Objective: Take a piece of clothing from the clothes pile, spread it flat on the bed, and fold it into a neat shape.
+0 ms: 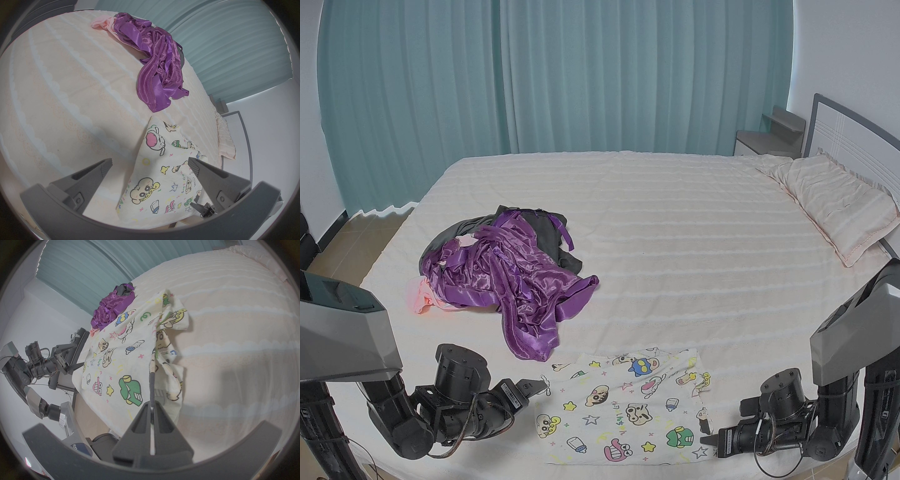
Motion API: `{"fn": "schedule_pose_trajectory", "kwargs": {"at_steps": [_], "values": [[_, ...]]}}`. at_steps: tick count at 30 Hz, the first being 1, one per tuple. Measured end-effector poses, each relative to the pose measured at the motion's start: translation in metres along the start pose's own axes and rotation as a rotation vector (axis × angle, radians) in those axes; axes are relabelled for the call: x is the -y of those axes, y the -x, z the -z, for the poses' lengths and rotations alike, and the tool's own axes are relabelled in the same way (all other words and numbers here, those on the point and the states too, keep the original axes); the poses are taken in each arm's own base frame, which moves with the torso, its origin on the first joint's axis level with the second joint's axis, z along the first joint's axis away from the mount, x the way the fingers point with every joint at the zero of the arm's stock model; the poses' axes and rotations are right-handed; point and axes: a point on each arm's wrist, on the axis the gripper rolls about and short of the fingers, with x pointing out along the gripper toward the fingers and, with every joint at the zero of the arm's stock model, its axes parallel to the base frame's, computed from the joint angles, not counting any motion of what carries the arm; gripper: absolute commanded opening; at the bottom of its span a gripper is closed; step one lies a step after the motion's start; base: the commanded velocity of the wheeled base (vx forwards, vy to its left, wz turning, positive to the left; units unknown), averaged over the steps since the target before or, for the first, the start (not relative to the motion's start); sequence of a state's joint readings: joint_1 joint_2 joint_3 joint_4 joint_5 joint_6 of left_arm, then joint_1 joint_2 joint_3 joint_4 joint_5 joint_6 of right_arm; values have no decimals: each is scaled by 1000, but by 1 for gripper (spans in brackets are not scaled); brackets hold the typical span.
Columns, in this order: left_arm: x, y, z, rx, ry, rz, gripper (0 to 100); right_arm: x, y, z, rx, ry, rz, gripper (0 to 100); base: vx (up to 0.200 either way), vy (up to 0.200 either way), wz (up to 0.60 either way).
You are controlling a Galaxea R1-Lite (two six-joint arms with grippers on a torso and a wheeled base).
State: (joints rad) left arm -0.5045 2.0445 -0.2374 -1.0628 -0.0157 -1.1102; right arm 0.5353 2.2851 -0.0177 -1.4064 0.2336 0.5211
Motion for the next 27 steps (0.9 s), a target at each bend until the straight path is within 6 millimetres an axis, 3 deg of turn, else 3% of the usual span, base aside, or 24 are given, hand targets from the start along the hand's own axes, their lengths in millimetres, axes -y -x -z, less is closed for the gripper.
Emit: {"fn": "schedule_pose_trajectory", "kwargs": {"at_steps": [1,2,9,15,27], "values": [[0,0,0,0,0,0,100,0,1,-1,6,2,2,0,0,0,0],[0,0,0,0,0,0,100,0,2,-1,8,9,2,100,0,0,0],[0,0,1,-2,0,0,100,2,4,-4,27,20,20,100,0,0,0],[0,0,0,-1,0,0,100,0,8,-23,165,33,-21,100,0,0,0],[1,0,0,0,0,3,100,-3,-28,-103,314,10,-38,100,0,0,0]]}}
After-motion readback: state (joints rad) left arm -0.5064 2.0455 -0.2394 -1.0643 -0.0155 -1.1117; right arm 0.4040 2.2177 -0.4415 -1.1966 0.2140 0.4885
